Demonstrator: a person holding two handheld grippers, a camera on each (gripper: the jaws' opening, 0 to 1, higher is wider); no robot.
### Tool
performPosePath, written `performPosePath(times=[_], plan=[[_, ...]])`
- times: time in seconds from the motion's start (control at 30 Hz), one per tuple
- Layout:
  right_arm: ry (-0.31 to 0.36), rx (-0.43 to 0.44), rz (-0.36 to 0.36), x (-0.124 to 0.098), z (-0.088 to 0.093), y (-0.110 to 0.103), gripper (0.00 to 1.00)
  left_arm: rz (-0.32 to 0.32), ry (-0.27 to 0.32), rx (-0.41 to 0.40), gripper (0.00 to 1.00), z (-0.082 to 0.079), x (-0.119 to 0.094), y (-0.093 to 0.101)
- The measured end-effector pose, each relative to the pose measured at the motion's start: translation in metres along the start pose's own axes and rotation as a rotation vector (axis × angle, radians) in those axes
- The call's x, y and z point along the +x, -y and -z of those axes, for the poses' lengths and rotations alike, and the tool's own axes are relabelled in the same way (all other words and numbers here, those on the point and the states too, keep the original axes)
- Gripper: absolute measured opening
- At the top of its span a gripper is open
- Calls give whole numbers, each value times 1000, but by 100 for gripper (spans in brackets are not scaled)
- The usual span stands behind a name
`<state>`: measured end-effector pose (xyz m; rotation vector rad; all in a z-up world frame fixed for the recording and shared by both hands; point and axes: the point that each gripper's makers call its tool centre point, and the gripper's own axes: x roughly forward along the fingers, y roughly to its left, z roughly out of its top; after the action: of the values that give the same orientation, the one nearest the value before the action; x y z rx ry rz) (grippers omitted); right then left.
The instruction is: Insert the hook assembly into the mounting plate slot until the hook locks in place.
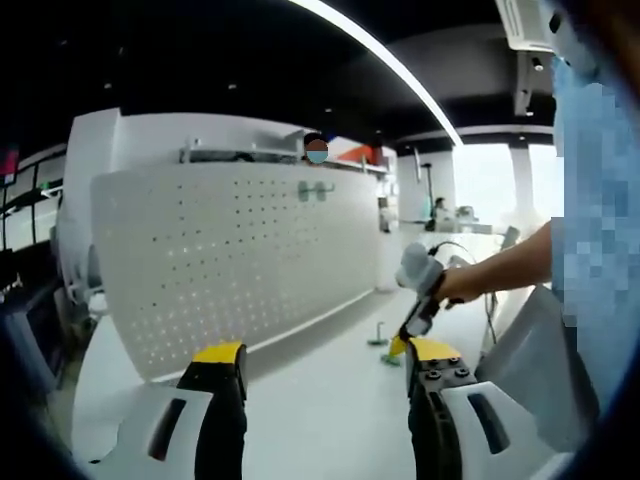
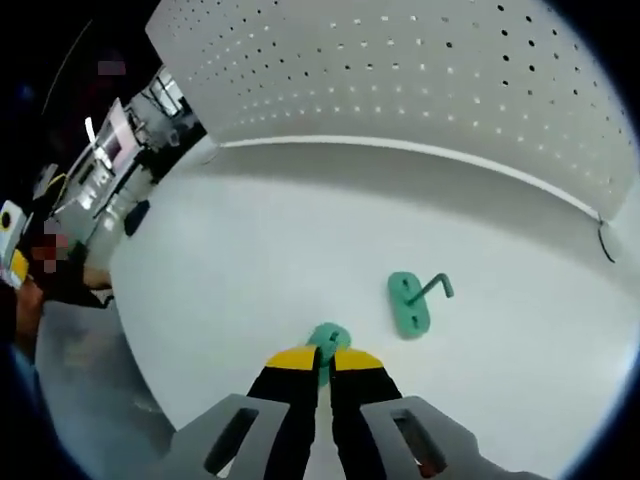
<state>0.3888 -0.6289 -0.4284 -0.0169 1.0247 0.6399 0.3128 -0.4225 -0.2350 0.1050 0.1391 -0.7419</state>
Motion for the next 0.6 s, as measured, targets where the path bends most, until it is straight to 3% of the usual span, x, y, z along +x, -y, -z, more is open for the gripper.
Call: performPosePath(times=[0.27, 0.6], plan=[[17, 1, -3, -1, -2, 1, 1, -4, 1, 2, 66, -1, -1, 0], [101, -26, 5, -13, -19, 0, 1, 3, -3, 10, 66, -3, 2, 3]])
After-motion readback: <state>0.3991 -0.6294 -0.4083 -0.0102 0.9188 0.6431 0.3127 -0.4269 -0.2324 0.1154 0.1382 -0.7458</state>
